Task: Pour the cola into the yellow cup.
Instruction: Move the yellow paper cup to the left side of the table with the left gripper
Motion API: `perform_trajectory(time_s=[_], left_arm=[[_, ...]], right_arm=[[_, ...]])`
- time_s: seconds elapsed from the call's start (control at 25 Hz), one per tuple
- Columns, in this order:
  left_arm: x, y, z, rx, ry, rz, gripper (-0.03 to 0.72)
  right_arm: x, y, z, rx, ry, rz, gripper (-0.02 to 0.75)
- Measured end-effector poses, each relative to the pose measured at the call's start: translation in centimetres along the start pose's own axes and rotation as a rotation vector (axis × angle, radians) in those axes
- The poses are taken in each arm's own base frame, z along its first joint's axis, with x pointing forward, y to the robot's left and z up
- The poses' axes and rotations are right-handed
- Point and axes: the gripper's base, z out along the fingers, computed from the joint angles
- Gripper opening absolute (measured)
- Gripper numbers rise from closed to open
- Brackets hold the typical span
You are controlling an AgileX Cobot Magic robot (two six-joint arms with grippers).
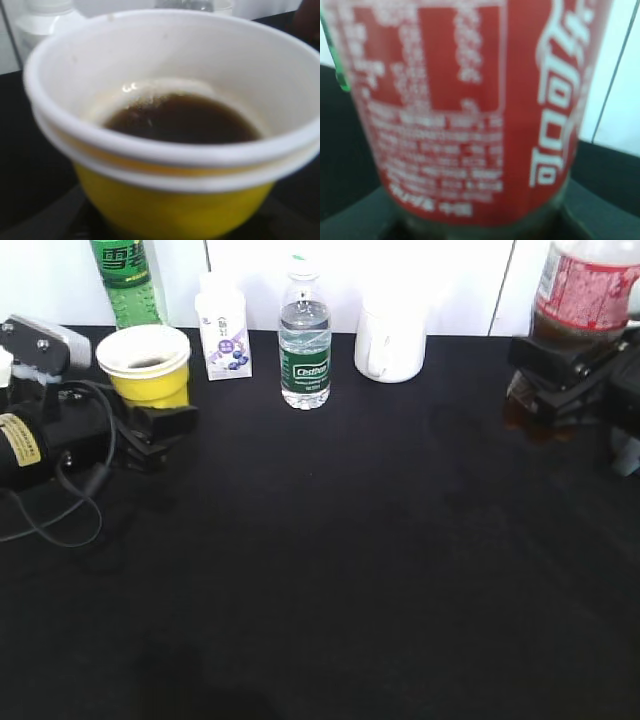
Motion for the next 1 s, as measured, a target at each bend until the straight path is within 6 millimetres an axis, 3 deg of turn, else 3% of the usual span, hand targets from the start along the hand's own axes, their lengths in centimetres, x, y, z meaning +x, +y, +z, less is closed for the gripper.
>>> perform_trajectory(time_s=[0.24, 0.4, 0.68, 0.8, 0.88, 1.0], left_arm=[[4.2, 1.0, 2.1, -0.043, -0.033, -0.018, 0.449], [5.8, 1.3, 2.9, -0.054, -0.021, -0.005, 0.449], [5.9, 1.6, 3.4, -0.059, -0.018, -0.004, 0.461], [6.0, 1.4, 3.4, -0.042, -0.010, 0.008, 0.564], [6.2, 1.2, 2.8, -0.052, -0.005, -0.004, 0.588], [6.7, 0.6, -0.6, -0.134, 0.001, -0.072, 0.591]], right_arm=[[-0.2, 0.0, 0.0, -0.004, -0.017, 0.001, 0.387], [-0.2, 0.0, 0.0, -0.002, -0.019, 0.003, 0.387], [-0.2, 0.0, 0.0, -0.001, -0.019, 0.004, 0.386], [-0.2, 0.0, 0.0, -0.001, -0.019, 0.005, 0.386], [-0.2, 0.0, 0.0, -0.001, -0.019, 0.005, 0.386], [-0.2, -0.1, 0.0, 0.006, -0.021, 0.011, 0.386]])
